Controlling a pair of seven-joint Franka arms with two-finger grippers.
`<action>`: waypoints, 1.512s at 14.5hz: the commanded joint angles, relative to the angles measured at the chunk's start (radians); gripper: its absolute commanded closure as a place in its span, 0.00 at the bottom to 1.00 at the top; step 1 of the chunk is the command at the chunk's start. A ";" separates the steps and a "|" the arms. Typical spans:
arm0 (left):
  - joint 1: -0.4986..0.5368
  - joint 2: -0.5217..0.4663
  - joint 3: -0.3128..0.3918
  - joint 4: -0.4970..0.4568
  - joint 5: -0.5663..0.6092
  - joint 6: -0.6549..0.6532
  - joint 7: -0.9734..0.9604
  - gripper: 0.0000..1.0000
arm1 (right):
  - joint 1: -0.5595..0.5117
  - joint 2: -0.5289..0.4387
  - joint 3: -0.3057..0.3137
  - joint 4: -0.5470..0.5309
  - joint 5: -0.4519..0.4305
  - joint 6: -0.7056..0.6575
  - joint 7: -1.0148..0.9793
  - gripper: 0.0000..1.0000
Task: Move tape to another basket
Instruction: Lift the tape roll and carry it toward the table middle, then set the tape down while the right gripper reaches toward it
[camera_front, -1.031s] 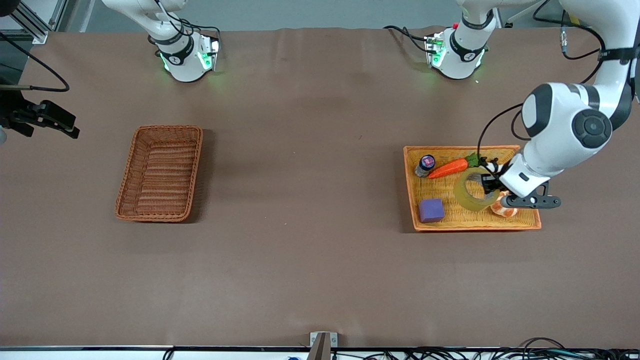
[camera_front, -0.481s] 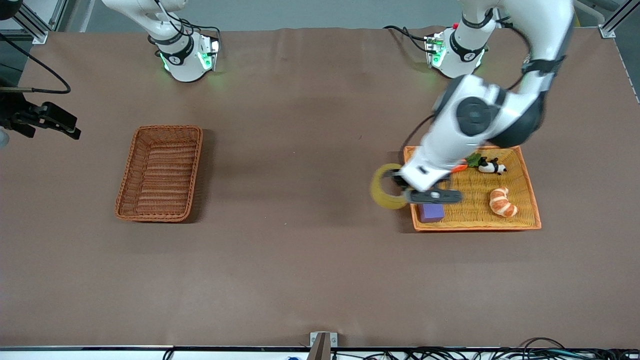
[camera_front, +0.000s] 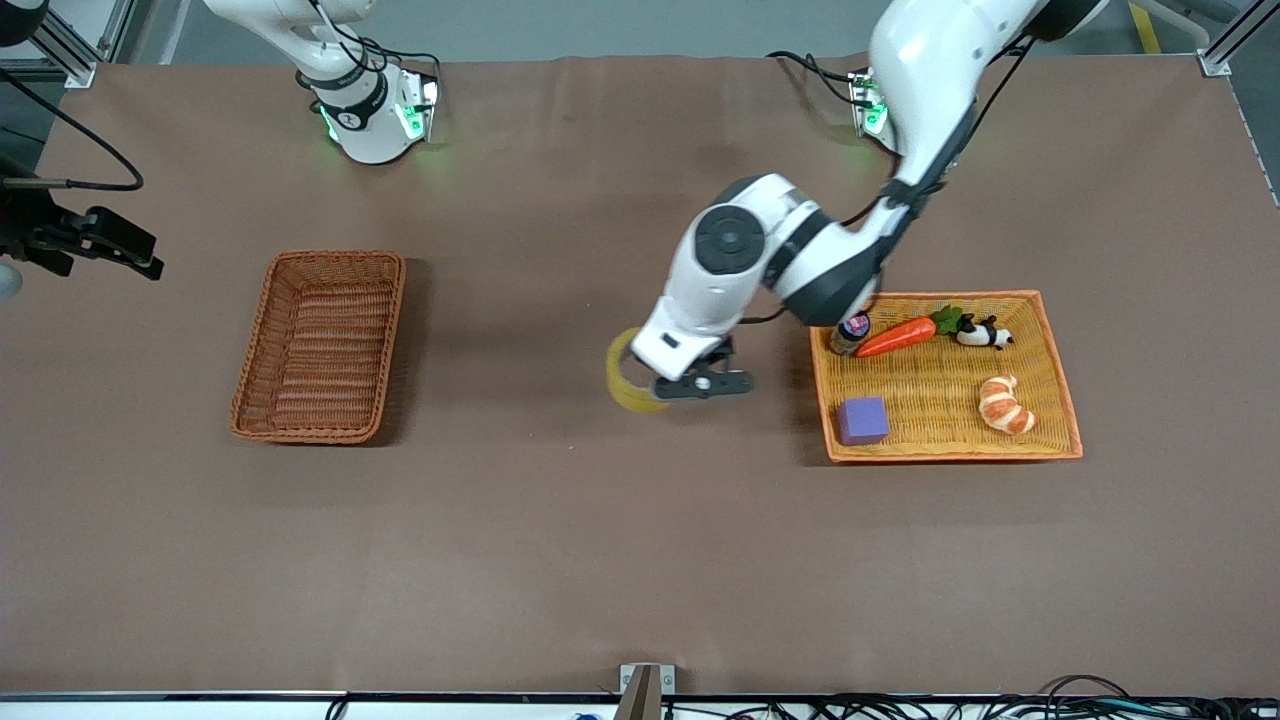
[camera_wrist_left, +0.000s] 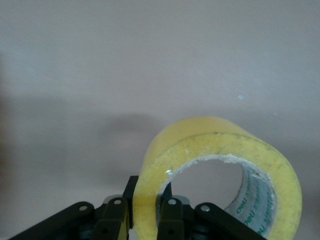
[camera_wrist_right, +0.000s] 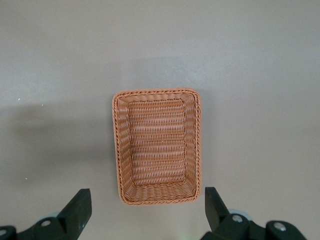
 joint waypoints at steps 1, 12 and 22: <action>-0.081 0.139 0.006 0.177 0.020 -0.011 -0.016 0.91 | -0.013 -0.002 0.008 -0.047 0.020 0.033 -0.011 0.00; -0.243 0.291 0.124 0.239 0.019 0.114 0.007 0.47 | 0.051 0.011 0.014 -0.206 0.022 0.206 -0.009 0.00; 0.005 -0.144 0.112 0.073 0.014 -0.225 0.062 0.00 | 0.142 0.247 0.211 -0.282 0.022 0.430 0.202 0.00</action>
